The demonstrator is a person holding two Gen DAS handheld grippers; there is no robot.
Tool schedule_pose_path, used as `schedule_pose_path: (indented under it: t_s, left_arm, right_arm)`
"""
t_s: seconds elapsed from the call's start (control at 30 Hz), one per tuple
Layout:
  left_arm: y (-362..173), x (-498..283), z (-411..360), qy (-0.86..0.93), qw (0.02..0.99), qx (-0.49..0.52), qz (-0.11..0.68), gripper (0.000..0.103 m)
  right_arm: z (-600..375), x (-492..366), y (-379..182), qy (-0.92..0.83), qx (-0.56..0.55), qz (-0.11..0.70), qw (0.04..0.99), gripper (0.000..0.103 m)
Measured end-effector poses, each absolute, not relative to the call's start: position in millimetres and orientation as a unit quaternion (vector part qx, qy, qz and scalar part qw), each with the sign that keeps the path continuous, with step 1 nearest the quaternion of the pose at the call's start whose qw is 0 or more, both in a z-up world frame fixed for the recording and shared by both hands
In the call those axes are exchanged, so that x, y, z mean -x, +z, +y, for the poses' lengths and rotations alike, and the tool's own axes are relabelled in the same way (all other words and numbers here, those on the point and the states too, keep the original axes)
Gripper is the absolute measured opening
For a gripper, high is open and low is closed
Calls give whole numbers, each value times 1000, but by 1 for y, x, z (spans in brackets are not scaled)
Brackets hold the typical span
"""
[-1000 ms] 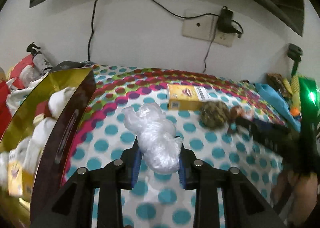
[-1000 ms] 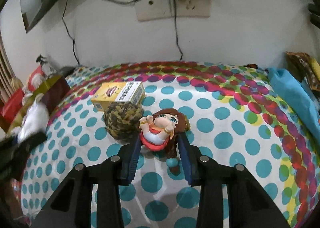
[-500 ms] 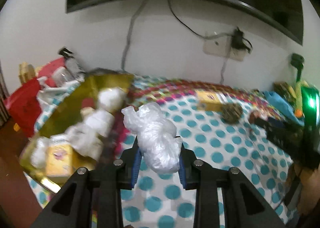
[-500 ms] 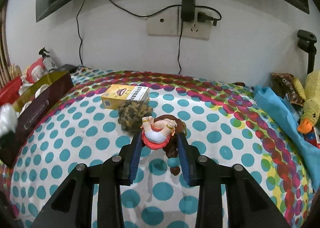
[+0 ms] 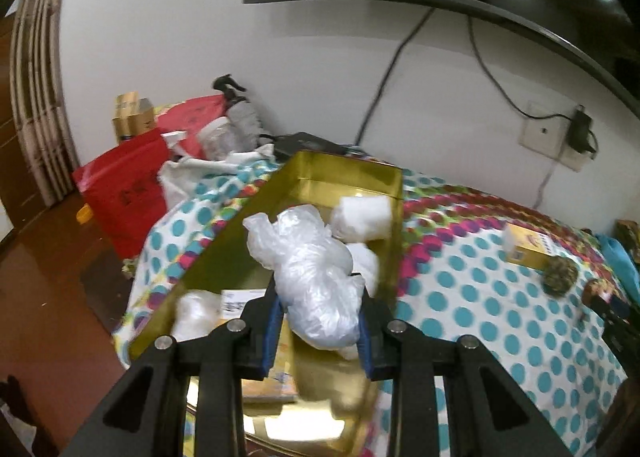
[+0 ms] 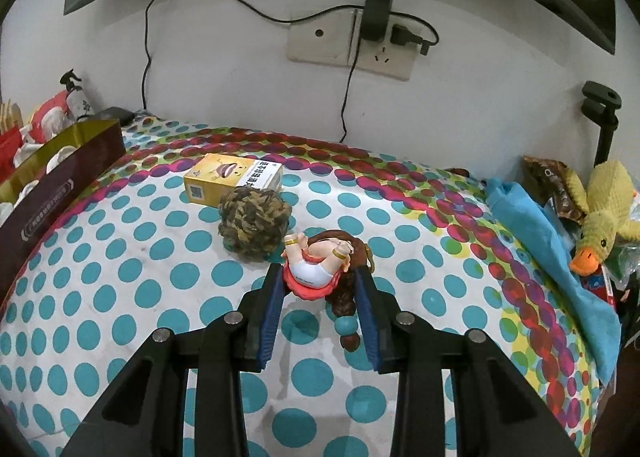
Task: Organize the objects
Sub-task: 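Carry the plastic bundle into the gold tray with the left gripper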
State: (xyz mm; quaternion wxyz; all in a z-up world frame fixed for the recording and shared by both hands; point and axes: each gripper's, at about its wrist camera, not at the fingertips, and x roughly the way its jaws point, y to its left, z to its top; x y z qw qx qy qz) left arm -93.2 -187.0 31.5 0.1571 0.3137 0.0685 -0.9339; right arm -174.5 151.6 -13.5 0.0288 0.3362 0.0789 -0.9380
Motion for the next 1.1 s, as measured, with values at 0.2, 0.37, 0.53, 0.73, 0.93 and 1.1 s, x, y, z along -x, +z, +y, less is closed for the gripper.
schedule_pose_path:
  t_s: [0.2, 0.37, 0.53, 0.73, 0.93, 1.1]
  left_arm:
    - [27, 94, -206, -928, 178, -320, 72, 31]
    - [23, 95, -217, -923, 195, -324, 72, 31]
    - [17, 97, -223, -919, 201, -332, 73, 31]
    - [13, 99, -217, -921, 196, -331, 63, 58]
    - [15, 98, -211, -927, 193, -318, 52, 89]
    - [14, 98, -212, -927, 189, -318, 57, 89]
  right_arm:
    - [150, 175, -15, -936, -341, 84, 31, 33]
    - [150, 175, -15, -936, -340, 83, 33, 33]
    - [148, 175, -15, -936, -340, 85, 36, 33]
    - [146, 173, -14, -936, -337, 89, 39, 33]
    - [145, 174, -14, -936, -337, 91, 43, 33]
    - [143, 174, -12, -937, -333, 92, 43, 33]
